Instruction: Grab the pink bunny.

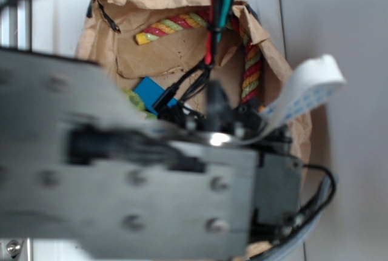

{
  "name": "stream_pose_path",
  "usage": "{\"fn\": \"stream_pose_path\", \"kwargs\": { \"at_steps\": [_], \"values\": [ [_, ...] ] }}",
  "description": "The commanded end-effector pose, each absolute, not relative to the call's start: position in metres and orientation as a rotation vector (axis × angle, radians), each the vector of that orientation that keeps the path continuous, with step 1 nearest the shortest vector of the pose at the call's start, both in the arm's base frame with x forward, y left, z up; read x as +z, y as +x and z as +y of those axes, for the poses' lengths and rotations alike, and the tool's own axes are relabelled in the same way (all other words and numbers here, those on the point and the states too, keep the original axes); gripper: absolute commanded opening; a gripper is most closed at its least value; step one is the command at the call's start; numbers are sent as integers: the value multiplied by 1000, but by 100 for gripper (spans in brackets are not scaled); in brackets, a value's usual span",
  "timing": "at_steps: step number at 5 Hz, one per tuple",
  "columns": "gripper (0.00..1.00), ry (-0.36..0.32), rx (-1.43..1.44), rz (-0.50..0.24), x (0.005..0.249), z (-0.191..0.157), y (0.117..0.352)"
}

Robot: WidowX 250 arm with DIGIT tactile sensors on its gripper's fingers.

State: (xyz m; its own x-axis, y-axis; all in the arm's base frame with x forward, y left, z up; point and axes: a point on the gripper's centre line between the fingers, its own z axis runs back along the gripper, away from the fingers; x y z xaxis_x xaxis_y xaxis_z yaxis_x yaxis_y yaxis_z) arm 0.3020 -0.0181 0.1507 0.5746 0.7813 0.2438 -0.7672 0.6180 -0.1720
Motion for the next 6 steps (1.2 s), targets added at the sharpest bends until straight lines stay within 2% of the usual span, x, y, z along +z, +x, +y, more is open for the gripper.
{"fn": "stream_pose_path", "kwargs": {
  "at_steps": [1,2,6],
  "values": [
    [100,-64,1098,-264,136,0,296],
    [100,-58,1171,-185,126,3,290],
    [100,-58,1171,-185,126,3,290]
  ]
}}
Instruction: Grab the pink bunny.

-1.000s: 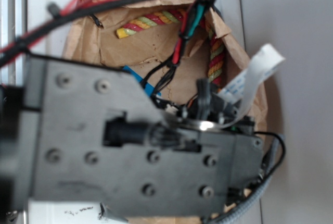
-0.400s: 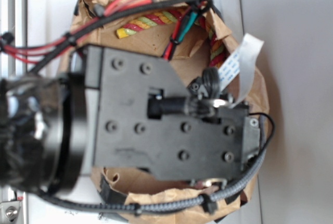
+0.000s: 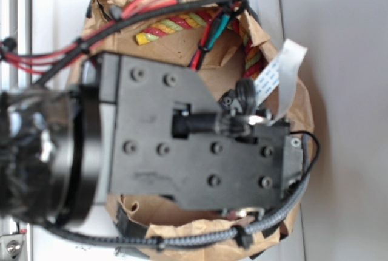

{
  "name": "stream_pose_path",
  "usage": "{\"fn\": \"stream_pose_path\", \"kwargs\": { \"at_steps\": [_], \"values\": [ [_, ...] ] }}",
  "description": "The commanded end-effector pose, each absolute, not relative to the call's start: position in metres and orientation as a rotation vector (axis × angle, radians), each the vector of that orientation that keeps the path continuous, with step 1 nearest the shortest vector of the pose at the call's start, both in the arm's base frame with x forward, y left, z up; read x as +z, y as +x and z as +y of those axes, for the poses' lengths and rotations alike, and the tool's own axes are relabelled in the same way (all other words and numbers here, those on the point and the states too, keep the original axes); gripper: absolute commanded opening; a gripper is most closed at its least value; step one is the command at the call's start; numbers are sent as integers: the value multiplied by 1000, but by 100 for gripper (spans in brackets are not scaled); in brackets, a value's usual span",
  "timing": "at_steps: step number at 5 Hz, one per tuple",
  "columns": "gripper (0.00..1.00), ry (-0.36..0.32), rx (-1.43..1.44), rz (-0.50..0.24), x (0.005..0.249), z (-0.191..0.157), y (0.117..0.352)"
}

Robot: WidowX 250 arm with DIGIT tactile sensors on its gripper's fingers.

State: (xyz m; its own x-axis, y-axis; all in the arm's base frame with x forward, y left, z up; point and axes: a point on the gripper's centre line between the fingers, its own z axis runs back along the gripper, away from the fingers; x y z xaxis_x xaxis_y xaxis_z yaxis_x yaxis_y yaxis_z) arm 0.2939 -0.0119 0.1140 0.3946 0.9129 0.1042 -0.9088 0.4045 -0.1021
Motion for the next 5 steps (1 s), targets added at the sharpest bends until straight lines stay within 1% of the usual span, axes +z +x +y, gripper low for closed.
{"fn": "stream_pose_path", "kwargs": {
  "at_steps": [1,2,3,4,5],
  "values": [
    [100,-51,1266,-156,104,-6,286],
    [100,-61,1354,-99,85,-6,286],
    [100,-79,1436,-105,76,-2,288],
    [100,-133,1465,-170,68,3,302],
    [100,-187,1461,-234,74,8,306]
  ]
}}
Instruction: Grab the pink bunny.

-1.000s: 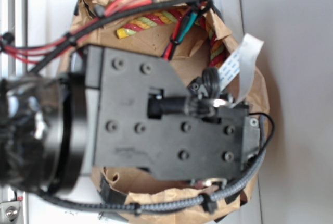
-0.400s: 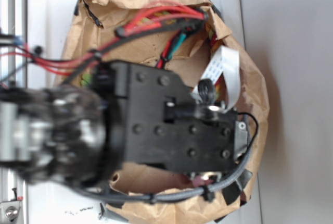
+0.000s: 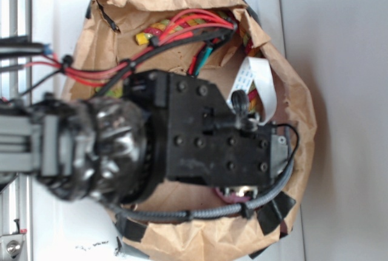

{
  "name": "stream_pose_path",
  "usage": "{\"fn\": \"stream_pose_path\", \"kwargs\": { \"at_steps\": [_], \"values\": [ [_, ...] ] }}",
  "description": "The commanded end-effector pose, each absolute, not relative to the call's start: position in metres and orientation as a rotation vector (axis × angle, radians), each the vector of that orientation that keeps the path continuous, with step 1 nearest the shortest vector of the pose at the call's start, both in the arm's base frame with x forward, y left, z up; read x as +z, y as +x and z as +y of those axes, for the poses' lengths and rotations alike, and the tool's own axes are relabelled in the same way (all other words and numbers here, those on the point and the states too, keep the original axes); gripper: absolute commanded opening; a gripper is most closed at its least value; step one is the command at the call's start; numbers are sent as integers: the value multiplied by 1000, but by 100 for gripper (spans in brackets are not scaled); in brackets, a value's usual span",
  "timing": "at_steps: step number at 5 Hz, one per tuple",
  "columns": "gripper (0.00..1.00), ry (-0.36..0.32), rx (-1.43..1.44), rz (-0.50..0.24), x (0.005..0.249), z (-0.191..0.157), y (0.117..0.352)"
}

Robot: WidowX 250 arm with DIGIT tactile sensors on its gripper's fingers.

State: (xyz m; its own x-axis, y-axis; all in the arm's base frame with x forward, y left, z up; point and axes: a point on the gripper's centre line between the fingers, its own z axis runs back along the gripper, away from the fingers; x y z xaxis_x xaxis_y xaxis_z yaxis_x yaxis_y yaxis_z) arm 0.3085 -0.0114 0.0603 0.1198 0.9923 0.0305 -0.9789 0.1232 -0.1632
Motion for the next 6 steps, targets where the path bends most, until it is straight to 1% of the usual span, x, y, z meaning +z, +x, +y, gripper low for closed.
{"fn": "stream_pose_path", "kwargs": {
  "at_steps": [1,2,3,4,5,6],
  "values": [
    [100,-194,1476,-227,78,11,306],
    [100,-141,1467,-214,63,2,312],
    [100,-90,1456,-198,49,-17,316],
    [100,-79,1447,-190,45,-24,316],
    [96,-75,1452,-185,45,-23,319],
    [0,-69,1461,-178,46,-23,318]
  ]
}}
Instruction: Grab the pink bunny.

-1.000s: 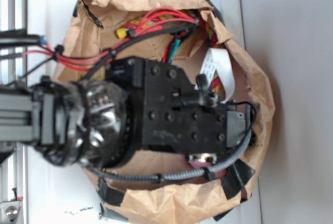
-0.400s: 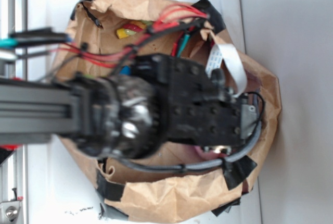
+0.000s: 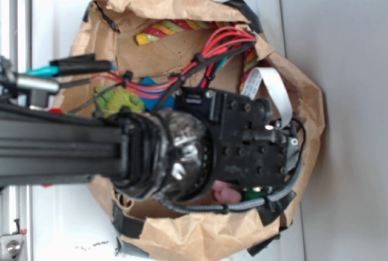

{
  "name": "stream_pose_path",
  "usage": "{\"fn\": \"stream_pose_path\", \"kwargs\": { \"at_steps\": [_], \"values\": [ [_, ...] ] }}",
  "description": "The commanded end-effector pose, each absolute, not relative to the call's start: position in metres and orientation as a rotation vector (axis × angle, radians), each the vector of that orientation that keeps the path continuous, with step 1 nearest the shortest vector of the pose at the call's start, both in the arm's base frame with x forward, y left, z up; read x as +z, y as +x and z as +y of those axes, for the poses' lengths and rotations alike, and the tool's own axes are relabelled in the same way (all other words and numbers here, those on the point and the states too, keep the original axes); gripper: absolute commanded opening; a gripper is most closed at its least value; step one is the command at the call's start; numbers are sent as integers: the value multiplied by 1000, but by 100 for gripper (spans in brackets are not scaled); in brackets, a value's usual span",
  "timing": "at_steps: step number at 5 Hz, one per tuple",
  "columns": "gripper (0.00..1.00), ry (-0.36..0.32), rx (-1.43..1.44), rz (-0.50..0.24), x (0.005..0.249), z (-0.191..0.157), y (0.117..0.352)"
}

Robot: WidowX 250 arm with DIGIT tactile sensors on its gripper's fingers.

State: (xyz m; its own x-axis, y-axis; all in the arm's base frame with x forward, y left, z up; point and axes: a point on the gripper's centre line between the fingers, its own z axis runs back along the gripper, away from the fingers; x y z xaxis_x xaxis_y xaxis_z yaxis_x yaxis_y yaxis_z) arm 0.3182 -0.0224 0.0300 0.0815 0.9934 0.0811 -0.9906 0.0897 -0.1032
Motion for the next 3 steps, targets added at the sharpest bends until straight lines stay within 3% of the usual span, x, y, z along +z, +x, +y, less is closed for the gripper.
{"fn": "stream_pose_path", "kwargs": {
  "at_steps": [1,2,3],
  "values": [
    [0,-71,1457,-179,47,-21,319],
    [0,-95,1396,-195,60,-14,316],
    [0,-180,1286,-237,91,5,313]
  ]
}}
